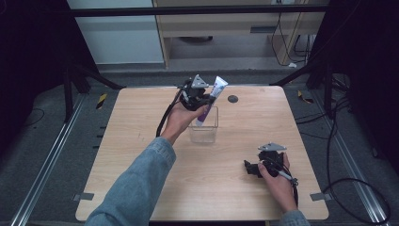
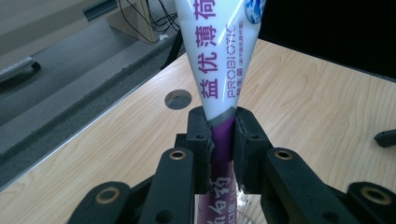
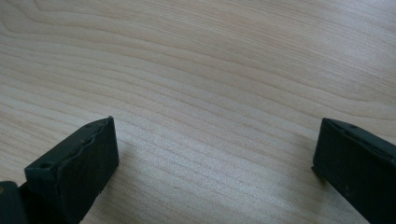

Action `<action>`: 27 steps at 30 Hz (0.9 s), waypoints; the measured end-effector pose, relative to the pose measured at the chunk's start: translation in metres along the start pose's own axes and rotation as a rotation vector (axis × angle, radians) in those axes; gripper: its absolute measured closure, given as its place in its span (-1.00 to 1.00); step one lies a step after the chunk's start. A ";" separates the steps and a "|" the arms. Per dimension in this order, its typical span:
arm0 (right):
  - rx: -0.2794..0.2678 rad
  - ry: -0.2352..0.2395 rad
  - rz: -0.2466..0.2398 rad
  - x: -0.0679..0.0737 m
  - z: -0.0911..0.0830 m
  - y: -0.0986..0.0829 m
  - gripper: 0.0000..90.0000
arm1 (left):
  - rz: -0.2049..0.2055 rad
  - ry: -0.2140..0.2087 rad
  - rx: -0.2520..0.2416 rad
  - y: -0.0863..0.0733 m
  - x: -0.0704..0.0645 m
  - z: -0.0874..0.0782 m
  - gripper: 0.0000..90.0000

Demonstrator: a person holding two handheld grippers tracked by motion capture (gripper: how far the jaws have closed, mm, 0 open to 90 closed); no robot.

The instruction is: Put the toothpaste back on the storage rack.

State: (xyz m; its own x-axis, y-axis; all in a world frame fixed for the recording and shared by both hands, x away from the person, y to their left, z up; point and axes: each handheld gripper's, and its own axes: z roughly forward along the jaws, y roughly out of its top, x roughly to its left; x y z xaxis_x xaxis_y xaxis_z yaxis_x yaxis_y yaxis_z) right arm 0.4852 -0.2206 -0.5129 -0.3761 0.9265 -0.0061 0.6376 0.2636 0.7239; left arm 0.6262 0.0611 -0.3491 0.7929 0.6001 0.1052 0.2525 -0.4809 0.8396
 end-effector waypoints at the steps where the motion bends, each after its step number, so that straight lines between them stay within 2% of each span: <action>1: 0.000 0.001 0.000 0.000 0.000 0.000 -0.99 | 0.001 0.000 -0.002 0.000 0.000 0.000 0.73; 6: 0.000 0.001 -0.002 0.000 0.000 0.000 -0.99 | 0.000 -0.005 0.002 -0.004 -0.001 0.001 0.73; 17: 0.003 0.004 0.004 0.000 0.000 0.000 -0.99 | 0.001 -0.018 0.042 -0.016 -0.001 0.010 0.73; 27: 0.003 0.003 0.004 0.000 0.000 0.000 -0.99 | 0.004 -0.014 0.064 -0.021 0.000 0.014 0.73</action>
State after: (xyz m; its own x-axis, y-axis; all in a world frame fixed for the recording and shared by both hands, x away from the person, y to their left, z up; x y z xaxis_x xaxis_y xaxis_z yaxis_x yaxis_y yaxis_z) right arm 0.4849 -0.2205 -0.5126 -0.3760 0.9266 -0.0011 0.6408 0.2608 0.7220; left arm 0.6284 0.0625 -0.3746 0.8015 0.5895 0.1006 0.2839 -0.5232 0.8035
